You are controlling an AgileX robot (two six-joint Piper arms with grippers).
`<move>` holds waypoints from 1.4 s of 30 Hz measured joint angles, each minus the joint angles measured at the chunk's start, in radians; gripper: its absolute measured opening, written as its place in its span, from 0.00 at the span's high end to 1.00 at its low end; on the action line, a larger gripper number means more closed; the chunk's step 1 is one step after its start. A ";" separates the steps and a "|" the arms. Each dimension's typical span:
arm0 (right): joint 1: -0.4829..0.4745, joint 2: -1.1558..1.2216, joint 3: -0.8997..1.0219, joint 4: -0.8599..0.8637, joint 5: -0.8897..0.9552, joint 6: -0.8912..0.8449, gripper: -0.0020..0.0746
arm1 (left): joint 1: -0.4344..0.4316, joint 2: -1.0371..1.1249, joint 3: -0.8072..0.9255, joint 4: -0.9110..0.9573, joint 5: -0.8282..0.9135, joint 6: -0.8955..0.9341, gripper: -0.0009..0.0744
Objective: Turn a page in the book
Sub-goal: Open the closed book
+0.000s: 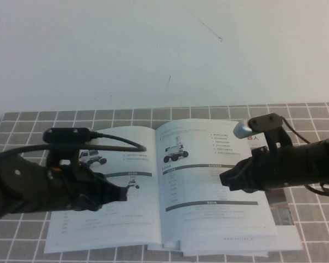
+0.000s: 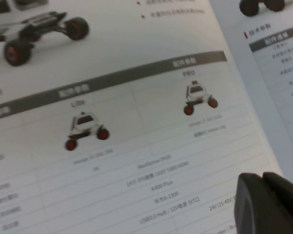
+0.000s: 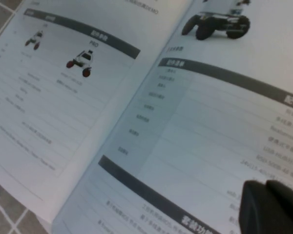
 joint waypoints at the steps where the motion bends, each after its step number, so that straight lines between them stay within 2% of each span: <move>1: 0.008 0.012 -0.005 0.001 -0.010 0.000 0.98 | -0.022 0.020 0.000 -0.010 -0.013 0.008 0.99; 9: 0.019 0.084 -0.008 -0.065 -0.042 0.050 0.98 | -0.133 0.162 -0.002 -0.035 -0.079 0.049 0.99; 15: 0.019 0.084 -0.010 -0.221 -0.025 0.212 0.98 | -0.188 0.196 -0.008 -0.047 -0.100 0.053 0.99; 22: 0.019 0.082 -0.017 -0.402 0.079 0.415 0.98 | -0.196 0.198 -0.010 -0.083 -0.063 0.054 0.99; 31: 0.019 0.026 -0.017 -0.586 0.157 0.547 0.98 | -0.196 0.198 -0.010 -0.111 -0.016 0.054 0.99; 37: 0.019 -0.129 -0.015 -0.608 0.123 0.558 0.98 | -0.196 0.133 -0.010 -0.138 -0.006 0.074 0.99; 42: 0.019 -0.194 -0.015 -0.608 0.071 0.561 0.98 | -0.196 0.052 -0.010 -0.141 -0.062 0.075 0.99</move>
